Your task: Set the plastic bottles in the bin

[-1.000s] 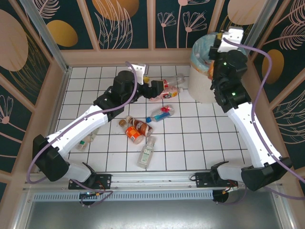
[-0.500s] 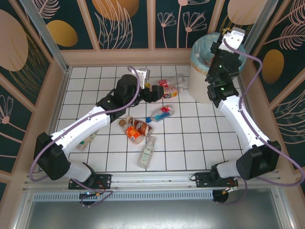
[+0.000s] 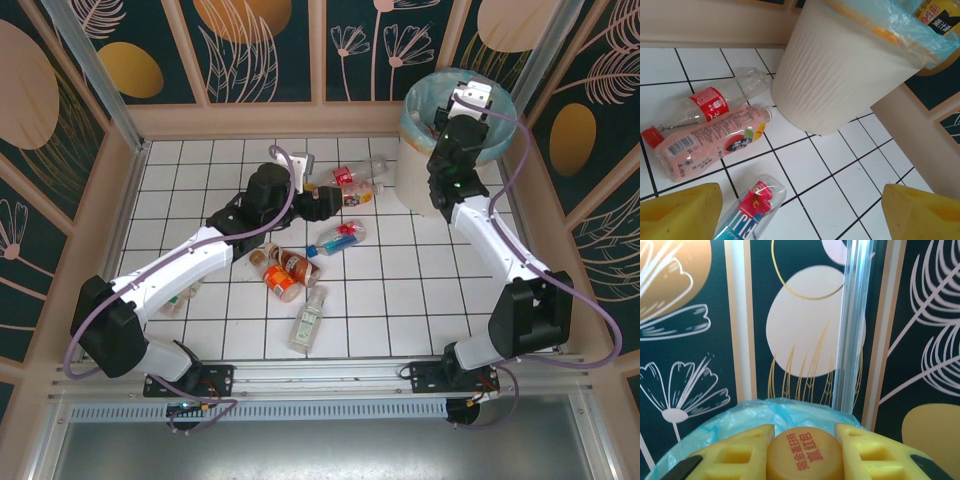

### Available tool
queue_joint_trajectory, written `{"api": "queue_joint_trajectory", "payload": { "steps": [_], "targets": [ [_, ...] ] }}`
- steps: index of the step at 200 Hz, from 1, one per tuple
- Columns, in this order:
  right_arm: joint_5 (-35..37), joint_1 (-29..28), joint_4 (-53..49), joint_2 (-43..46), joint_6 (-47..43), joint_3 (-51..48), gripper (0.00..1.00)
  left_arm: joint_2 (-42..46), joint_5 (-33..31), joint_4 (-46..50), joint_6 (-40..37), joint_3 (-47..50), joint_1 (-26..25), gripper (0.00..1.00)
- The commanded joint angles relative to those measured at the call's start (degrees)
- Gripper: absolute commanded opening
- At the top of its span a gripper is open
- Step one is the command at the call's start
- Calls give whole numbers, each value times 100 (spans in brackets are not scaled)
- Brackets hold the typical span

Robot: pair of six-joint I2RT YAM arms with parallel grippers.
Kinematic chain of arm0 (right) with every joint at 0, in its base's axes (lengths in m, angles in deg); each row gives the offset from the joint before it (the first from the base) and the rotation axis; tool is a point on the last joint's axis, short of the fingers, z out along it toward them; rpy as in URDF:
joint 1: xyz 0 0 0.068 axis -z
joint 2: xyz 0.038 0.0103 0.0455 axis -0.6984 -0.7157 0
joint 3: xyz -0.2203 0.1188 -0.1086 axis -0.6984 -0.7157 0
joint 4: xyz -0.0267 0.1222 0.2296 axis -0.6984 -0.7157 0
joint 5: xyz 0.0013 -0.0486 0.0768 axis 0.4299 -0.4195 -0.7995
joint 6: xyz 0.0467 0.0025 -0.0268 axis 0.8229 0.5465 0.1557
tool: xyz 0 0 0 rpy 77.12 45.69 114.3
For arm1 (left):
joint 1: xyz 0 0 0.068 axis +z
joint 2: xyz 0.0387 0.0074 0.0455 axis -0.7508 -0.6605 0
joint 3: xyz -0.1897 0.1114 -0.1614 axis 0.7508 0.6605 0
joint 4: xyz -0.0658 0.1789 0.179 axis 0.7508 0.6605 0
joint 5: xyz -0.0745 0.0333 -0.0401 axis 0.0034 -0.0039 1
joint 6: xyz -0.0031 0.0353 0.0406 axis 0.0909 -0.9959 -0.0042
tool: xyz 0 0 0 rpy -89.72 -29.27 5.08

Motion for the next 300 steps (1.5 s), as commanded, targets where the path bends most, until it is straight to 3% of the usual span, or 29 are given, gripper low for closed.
{"api": "queue_joint_trajectory", "payload": {
  "steps": [1, 10, 25, 55, 134, 167, 211, 261, 300],
  "targets": [
    [-88, 101, -809, 37, 379, 230, 31, 70, -84, -201, 34, 5, -35, 83],
    [-172, 118, -1019, 70, 445, 285, 34, 52, -79, -194, 34, -9, -31, 83],
    [-301, 130, -1289, 162, 507, 326, 50, 20, -62, -200, 54, -17, -32, 83],
    [-502, 141, -1577, 387, 572, 420, 52, -4, -75, -183, 69, 18, -35, 83],
    [-883, 252, -2607, 321, 836, 1228, 41, -3, -90, -174, 78, 36, -35, 83],
    [-1064, 252, -3557, -72, 1271, 2107, 29, -35, -93, -174, 69, 32, -31, 84],
    [-1168, -135, -4205, -605, 1489, 2886, 28, -45, -113, -174, 60, 36, -35, 84],
    [-645, -508, -4664, -1696, 1387, 4031, 25, 6, -127, -165, 47, 106, -35, 84],
    [-376, -539, -5878, -3079, 1437, 5801, 25, 79, -163, -140, 26, 141, -34, 84]
  ]
}}
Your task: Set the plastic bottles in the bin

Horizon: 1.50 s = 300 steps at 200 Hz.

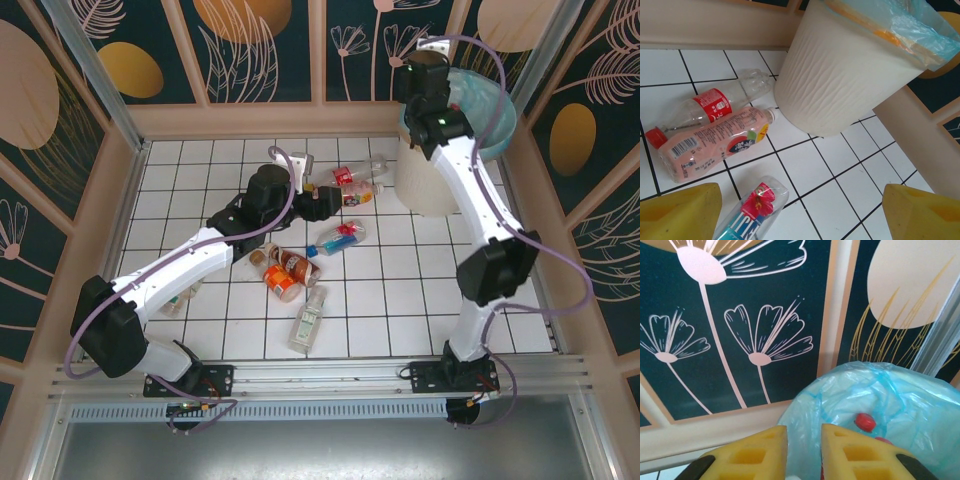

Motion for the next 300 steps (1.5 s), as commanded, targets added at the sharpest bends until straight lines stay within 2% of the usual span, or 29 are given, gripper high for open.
{"api": "queue_joint_trajectory", "payload": {
  "steps": [1, 21, 40, 68, 141, 167, 195, 238, 300],
  "targets": [
    [392, -12, -970, -666, 78, 1016, 25, 87, -75, -59, 10, 93, -35, 84],
    [525, 26, -1658, -1162, 170, 1760, 25, 147, -97, -24, -20, 115, -30, 84],
    [568, 103, -1879, -1211, 258, 1803, 25, 196, -136, -2, -65, 132, -36, 84],
    [466, 276, -1847, -894, 403, 1211, 25, 191, -124, 5, -69, 133, -34, 84],
    [160, 671, -1050, 334, 663, -1166, 23, 78, -23, -49, 27, 142, -29, 84],
    [39, 787, -927, 491, 724, -1392, 23, 43, -12, -66, 53, 134, -35, 84],
    [116, 849, -903, 580, 733, -1401, 29, 40, -5, -67, 80, 150, -33, 84],
    [271, 974, -907, 858, 702, -1491, 31, 76, -45, -49, 54, 159, -35, 84],
    [415, 1248, -695, 1661, 682, -2348, 32, 44, -57, -28, 9, 159, -31, 84]
  ]
}}
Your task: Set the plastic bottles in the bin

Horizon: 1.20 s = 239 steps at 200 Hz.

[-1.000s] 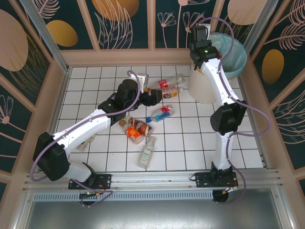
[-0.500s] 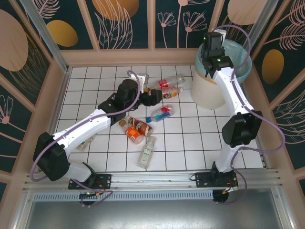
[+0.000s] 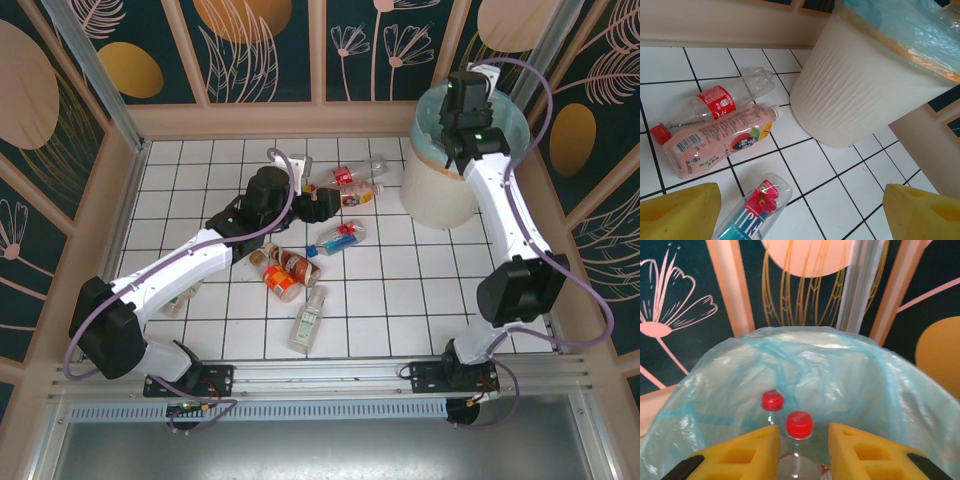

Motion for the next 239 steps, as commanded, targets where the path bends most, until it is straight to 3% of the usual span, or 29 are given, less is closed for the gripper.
{"api": "queue_joint_trajectory", "payload": {
  "steps": [1, 42, 88, 140, 181, 239],
  "targets": [
    [327, 263, -413, 223, 68, -395, 32, -5, -14, -30, 10, 67, -33, 84],
    [2, 577, -370, 452, 116, -727, 42, -60, 16, -36, 21, 42, -33, 85],
    [-548, 863, -320, 474, 251, -872, 44, -56, 19, -32, 36, 50, -35, 85],
    [-891, 910, 4, 747, 289, -984, 54, -54, 27, -32, 36, 38, -33, 85],
    [-1840, 1097, 443, 1078, 461, -1205, 55, -38, 29, -41, 62, 47, -34, 85],
    [-1682, 1152, 307, 986, 329, -1108, 61, -62, 30, -41, 45, 49, -36, 85]
  ]
}}
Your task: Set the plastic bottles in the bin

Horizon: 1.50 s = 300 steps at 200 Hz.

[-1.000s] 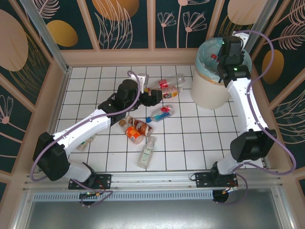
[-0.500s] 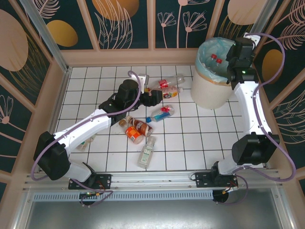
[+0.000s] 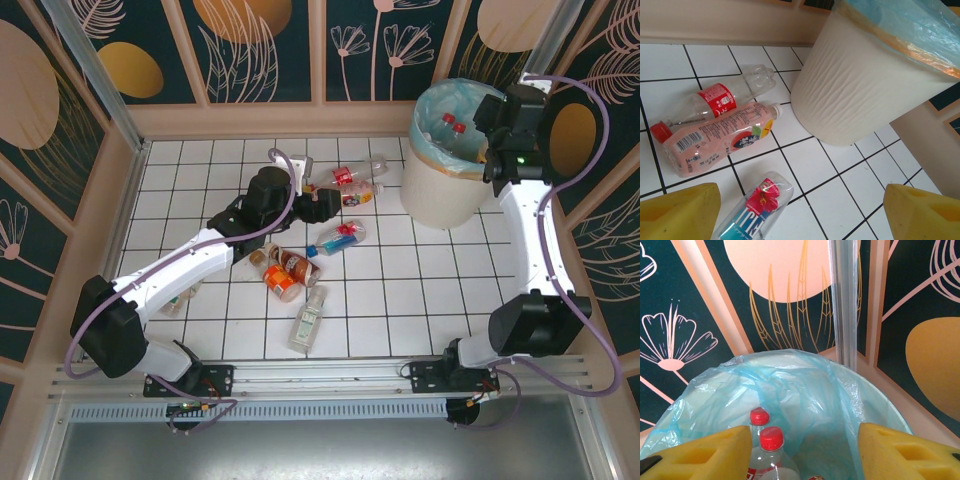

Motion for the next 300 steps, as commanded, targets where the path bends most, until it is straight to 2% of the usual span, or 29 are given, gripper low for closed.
{"api": "queue_joint_trajectory", "payload": {
  "steps": [1, 28, 124, 142, 168, 198, 237, 278, 300],
  "targets": [
    [-69, 39, -399, -77, 49, -78, 61, -16, 34, -41, 45, 54, -31, 85],
    [-141, 39, -303, 106, 66, -122, 62, -51, 49, -67, 62, 41, -31, 85],
    [393, 42, -257, 329, -148, -238, 62, -69, 47, -55, 45, 40, -29, 85],
    [259, 45, -211, 286, -192, -274, 63, -70, 38, -67, 44, 41, -32, 85],
    [-415, -40, -272, 83, -324, -177, 65, -89, 57, -67, 54, 32, -36, 85],
    [-497, -465, -193, -112, -648, -203, 67, -78, 38, -58, 53, 41, -35, 85],
    [-386, -854, -302, -229, -514, -109, 66, 30, -62, 90, -28, -6, -32, 85],
    [-175, -1876, 212, 390, -544, -217, 65, 669, -1093, 492, -407, 35, -31, 85],
    [-523, -2627, 494, 635, -914, -400, 65, 1089, -1674, 898, -532, 158, -34, 86]
  ]
}}
